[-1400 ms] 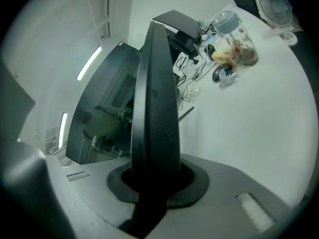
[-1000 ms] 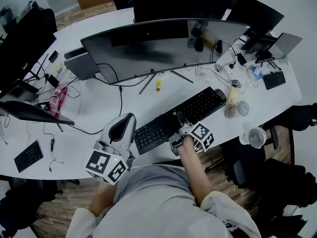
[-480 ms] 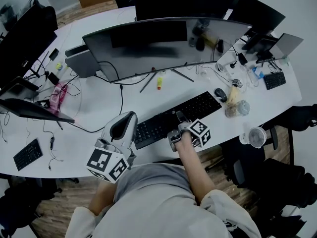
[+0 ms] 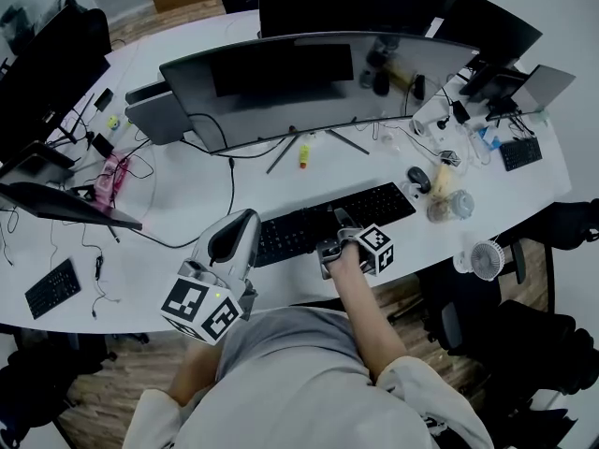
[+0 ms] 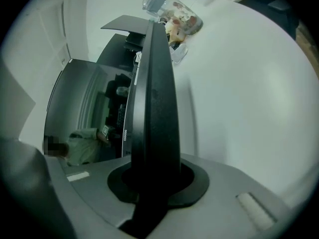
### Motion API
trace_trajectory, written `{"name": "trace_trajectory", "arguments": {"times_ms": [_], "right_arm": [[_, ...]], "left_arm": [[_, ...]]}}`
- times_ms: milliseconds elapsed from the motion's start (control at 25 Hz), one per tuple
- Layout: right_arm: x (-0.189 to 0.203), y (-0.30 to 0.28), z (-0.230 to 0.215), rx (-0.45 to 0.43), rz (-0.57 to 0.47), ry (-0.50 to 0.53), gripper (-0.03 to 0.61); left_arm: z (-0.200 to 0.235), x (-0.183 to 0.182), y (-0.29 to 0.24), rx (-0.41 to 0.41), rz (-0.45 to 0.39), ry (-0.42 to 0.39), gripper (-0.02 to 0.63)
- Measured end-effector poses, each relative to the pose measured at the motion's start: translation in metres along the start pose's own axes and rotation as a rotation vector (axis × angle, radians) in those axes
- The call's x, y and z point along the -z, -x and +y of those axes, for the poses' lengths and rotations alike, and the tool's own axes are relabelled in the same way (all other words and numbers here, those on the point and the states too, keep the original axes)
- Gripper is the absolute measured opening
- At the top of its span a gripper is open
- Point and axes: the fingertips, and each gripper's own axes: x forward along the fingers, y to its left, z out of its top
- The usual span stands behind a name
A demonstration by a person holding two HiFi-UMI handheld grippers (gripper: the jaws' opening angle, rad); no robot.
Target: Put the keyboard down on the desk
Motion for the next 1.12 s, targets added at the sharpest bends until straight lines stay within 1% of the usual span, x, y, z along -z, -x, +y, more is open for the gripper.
{"name": "trace_trajectory", "arguments": {"times_ms": [120,280,520,680,920,1120], "right_arm": [[-0.002,-0.004,-0.002,-0.005,-0.016,-0.020,0.069],[-0.005,-0.007,-0.008,0.009,-0.030,-0.033,0.067],[-0.005,-0.014,-0.022,0.028,-0.028,-0.104,0.067],[-0.003,-0.016,-0.027,0.042,-0.026,-0.106,0.067],[-0.003,-0.022,-0.034,0.072,-0.038,-0.138,0.067],[-0.001,-0.029,-0.035,0.091,-0.028,-0.117,0.067]], "left_arm": [[-0.001,-0.002,0.000,-0.002,-0.005,0.000,0.000],[-0.004,0.004,-0.003,0.011,0.013,-0.012,0.000],[0.000,0.015,-0.005,0.012,0.040,-0.010,0.000],[0.003,0.019,-0.005,0.010,0.051,-0.010,0.000],[0.007,0.024,-0.003,0.013,0.073,-0.006,0.000],[0.008,0.026,-0.004,0.015,0.079,-0.002,0.000]]}}
